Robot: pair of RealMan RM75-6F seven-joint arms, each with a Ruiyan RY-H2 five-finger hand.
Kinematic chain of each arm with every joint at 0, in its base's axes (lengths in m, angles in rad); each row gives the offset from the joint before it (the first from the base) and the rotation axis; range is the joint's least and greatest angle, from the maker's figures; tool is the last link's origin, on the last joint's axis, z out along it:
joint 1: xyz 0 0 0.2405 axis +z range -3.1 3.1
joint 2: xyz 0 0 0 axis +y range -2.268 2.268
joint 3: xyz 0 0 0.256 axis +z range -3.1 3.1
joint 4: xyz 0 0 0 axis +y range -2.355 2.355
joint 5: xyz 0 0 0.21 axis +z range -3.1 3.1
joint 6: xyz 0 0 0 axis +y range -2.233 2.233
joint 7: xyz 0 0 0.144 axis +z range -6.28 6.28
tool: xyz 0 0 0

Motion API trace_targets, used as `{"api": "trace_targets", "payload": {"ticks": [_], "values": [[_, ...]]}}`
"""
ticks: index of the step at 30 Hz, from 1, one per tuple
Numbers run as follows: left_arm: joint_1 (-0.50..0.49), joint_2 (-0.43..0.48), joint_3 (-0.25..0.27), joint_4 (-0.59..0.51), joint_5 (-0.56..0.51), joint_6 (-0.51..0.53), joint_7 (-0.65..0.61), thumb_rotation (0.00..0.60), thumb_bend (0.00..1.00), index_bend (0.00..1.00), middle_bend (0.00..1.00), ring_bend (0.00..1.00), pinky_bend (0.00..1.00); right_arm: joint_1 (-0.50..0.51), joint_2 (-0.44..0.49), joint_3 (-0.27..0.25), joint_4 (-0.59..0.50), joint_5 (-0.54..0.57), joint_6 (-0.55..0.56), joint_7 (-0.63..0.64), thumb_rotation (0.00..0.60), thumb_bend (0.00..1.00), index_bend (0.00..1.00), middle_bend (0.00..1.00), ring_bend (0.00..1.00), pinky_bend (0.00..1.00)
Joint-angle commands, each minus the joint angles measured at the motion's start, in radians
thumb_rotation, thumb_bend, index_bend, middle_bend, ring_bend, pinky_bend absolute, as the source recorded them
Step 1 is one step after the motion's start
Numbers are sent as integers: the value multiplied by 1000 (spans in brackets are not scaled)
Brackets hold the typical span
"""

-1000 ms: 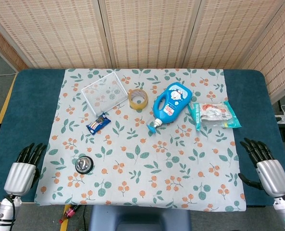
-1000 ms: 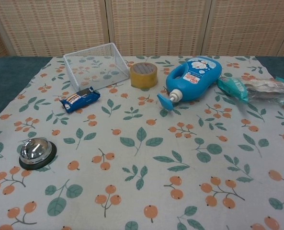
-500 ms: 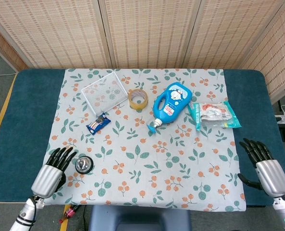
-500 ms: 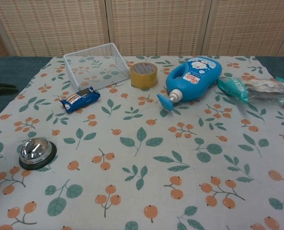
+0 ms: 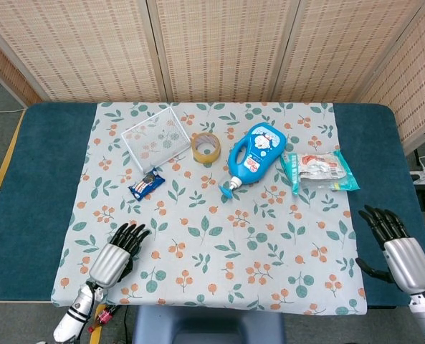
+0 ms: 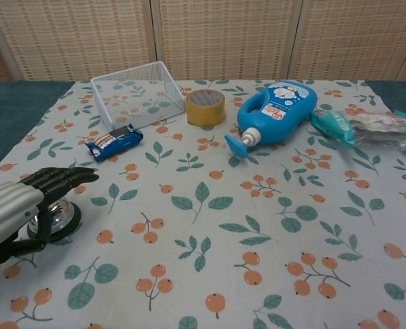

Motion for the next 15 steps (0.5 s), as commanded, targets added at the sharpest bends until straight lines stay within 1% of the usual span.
{"api": "trace_targets", "payload": {"ticks": [1,6,10,13,15], "values": [[0,-44,19,68,-24,-30,-49,600,1000,0,0,0,53,1,-1,0,0,0,-3,-3,600,146,41,0,0,0],[3,-80,36,138,-43,-63,-93,600,1000,0,0,0,53,4,-2,-3,-1,-1,-10,-6,600,146,41,0,0,0],[2,-96,39,179,-52,-71,-107,600,1000,0,0,0,53,4,-1,-3,-2,-1,-10,-5,600,146,41,0,0,0],[2,-76,31,161,-41,-19,-98,600,1000,0,0,0,53,4,-1,-1,-3,2,-9,-2,600,146,41,0,0,0],[2,-26,26,100,-19,43,-76,600,1000,0,0,0,53,5,-1,1,-3,5,-11,-1,600,147,41,0,0,0]]}}
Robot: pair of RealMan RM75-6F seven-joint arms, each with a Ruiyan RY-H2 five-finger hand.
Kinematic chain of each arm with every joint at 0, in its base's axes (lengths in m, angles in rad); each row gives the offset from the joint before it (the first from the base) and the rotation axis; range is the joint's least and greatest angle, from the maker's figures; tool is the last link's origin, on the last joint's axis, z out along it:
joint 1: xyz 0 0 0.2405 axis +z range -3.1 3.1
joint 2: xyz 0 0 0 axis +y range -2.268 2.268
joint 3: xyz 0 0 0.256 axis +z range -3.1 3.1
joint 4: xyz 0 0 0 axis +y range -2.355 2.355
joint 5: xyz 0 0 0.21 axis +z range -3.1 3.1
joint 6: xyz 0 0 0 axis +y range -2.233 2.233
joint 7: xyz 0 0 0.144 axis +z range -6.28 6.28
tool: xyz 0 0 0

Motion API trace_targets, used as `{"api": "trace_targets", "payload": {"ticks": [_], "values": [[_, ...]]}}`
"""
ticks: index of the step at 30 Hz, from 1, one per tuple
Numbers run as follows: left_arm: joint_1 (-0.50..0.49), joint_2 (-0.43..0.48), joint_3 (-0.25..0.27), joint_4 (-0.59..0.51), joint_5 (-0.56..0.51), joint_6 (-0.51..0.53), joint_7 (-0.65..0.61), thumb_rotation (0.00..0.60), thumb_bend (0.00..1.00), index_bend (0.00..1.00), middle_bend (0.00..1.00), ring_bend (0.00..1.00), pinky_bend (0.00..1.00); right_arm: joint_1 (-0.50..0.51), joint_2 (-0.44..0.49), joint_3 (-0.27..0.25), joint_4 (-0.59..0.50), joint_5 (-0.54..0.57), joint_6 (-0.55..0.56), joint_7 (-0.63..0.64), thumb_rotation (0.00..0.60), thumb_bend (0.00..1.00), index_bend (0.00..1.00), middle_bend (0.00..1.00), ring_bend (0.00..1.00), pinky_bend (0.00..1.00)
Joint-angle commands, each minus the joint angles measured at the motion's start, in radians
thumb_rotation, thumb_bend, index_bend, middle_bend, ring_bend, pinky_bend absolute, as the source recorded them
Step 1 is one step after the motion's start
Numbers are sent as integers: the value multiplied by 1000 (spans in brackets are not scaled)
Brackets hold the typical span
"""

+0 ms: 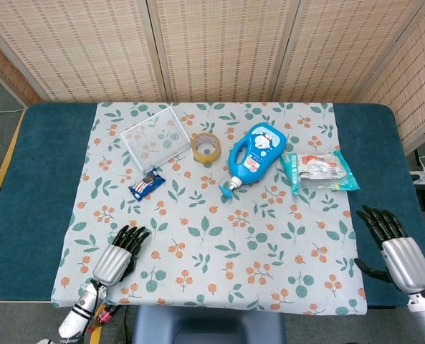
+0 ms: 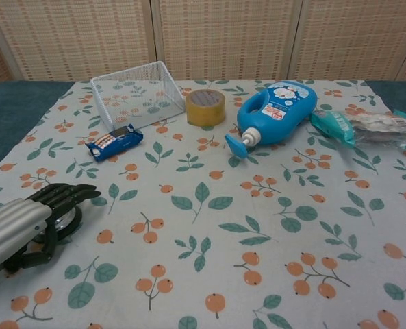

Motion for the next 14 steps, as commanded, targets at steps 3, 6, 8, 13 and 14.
{"api": "trace_targets", "payload": {"ticks": [3,6,8,13,14], "values": [[3,183,-7,-209,58,153,98,600,1000,0,0,0,53,6,0,3,-1,7,-12,3,600,146,41,0,0,0],[26,329,-4,-343,60,198,196,600,1000,0,0,0,81,9,-3,4,-2,11,-18,-3,600,146,41,0,0,0],[52,394,-7,-394,33,218,218,600,1000,0,0,0,104,10,-5,3,-2,11,-21,-8,600,146,41,0,0,0],[110,474,-33,-430,-84,215,203,600,1000,0,16,5,111,10,-11,0,-4,10,-26,-23,600,146,41,0,0,0],[114,478,-43,-436,-102,212,201,600,1000,0,13,5,112,10,-11,-1,-5,10,-28,-26,600,146,41,0,0,0]]}}
